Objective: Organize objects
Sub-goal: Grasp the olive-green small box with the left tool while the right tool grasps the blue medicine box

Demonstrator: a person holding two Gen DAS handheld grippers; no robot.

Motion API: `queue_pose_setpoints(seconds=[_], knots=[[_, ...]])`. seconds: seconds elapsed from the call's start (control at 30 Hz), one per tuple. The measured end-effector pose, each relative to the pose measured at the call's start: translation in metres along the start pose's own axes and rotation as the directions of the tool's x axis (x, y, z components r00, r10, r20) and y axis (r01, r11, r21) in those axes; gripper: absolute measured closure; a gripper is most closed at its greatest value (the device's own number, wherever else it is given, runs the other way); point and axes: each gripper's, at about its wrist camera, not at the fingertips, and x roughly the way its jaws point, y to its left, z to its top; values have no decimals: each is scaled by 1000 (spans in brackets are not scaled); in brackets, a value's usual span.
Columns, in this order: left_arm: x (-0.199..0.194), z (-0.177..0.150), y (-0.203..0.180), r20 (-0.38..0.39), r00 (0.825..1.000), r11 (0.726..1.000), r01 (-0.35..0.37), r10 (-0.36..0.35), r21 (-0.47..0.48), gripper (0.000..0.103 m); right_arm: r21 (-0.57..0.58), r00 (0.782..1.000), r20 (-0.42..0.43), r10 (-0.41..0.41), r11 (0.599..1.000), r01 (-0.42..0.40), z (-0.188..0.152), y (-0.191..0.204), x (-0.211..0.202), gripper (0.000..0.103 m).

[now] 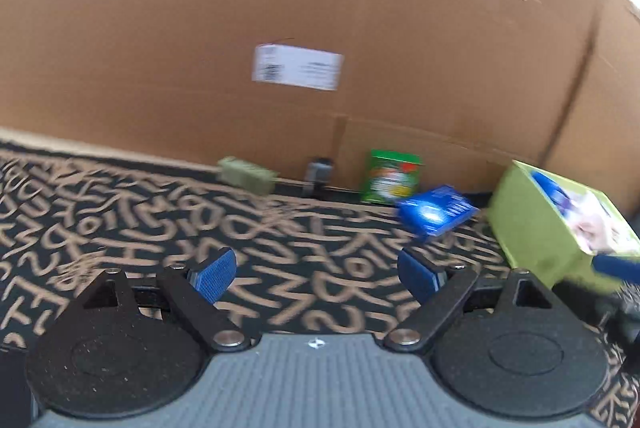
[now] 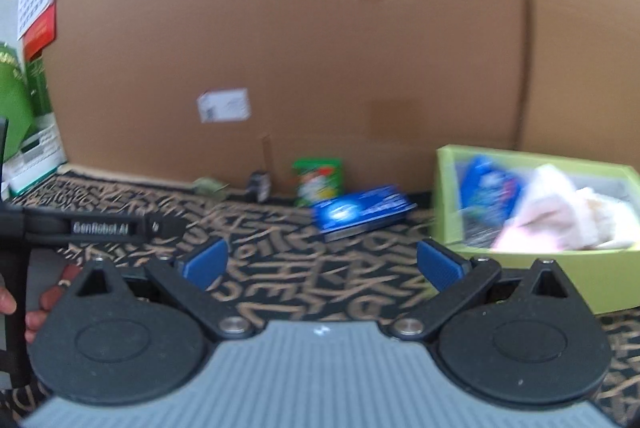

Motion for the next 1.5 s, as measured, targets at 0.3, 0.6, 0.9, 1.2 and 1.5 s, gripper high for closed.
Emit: queue_pose_setpoints(seconds=[0.3, 0.6, 0.9, 1.2, 1.5], knots=[[51, 26, 43, -61, 993, 984, -105, 97, -143, 12, 49, 992, -96, -76, 996, 81, 7, 29, 92, 0], [125, 58, 55, -106, 975, 960, -212, 195, -184, 12, 255, 959, -175, -221, 931, 261, 12, -6, 170, 0], [165, 70, 53, -110, 965, 955, -254, 239, -152, 12, 331, 920, -216, -327, 862, 384, 15, -19, 214, 0], [145, 64, 62, -100, 989, 984, -120, 107, -135, 44, 198, 887, -222, -406, 872, 448, 0, -19, 215, 9], [114, 38, 47, -125, 991, 998, -38, 44, 52, 69, 43, 958, -198, -209, 974, 222, -27, -17, 161, 37]])
